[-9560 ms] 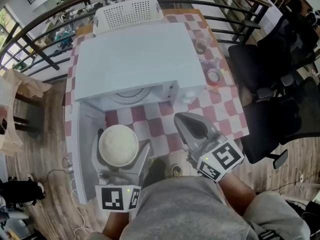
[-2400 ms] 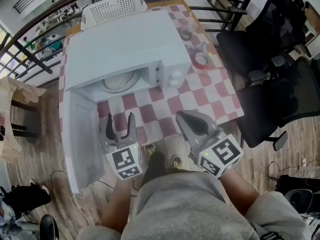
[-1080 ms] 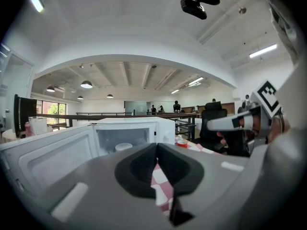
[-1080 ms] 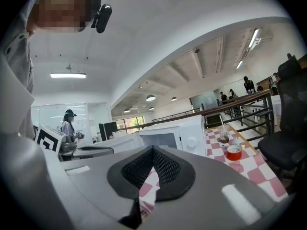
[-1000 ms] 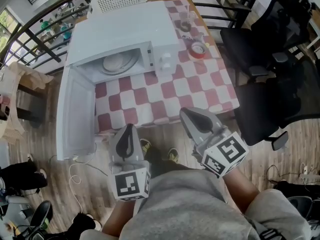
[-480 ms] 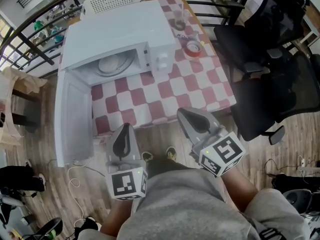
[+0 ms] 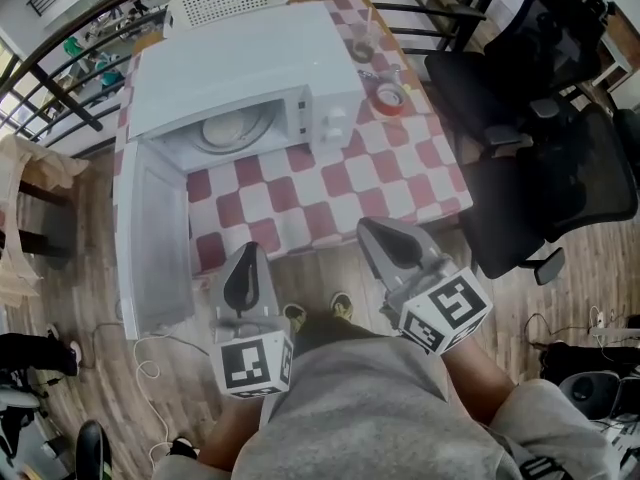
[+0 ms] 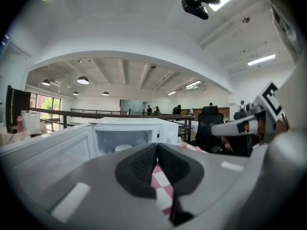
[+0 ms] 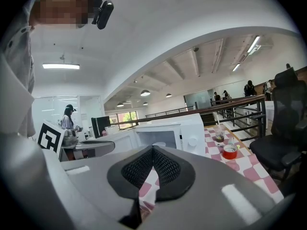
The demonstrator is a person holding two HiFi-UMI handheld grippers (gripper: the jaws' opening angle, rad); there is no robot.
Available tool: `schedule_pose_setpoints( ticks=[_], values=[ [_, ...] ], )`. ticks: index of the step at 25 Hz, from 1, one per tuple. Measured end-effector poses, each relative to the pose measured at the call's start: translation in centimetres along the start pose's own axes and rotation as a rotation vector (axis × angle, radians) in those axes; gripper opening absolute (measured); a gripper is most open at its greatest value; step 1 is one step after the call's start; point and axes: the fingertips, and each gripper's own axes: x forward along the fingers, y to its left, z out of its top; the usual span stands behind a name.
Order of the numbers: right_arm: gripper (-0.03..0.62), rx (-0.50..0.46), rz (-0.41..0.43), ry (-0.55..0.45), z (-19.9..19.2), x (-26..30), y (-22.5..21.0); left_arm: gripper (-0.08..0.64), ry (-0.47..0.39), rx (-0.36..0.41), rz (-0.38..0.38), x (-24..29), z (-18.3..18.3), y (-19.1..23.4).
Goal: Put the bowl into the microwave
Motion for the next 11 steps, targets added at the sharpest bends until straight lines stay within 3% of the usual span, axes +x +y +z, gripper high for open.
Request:
schedule_pose_setpoints(
  ticks=[11],
  values=[
    [0.000,-0.010,-0.004,0.012,-0.4,0.9,1.7,0.012,0.005,-0.016,0.001,-0.8,-0.6,1.6]
  ],
)
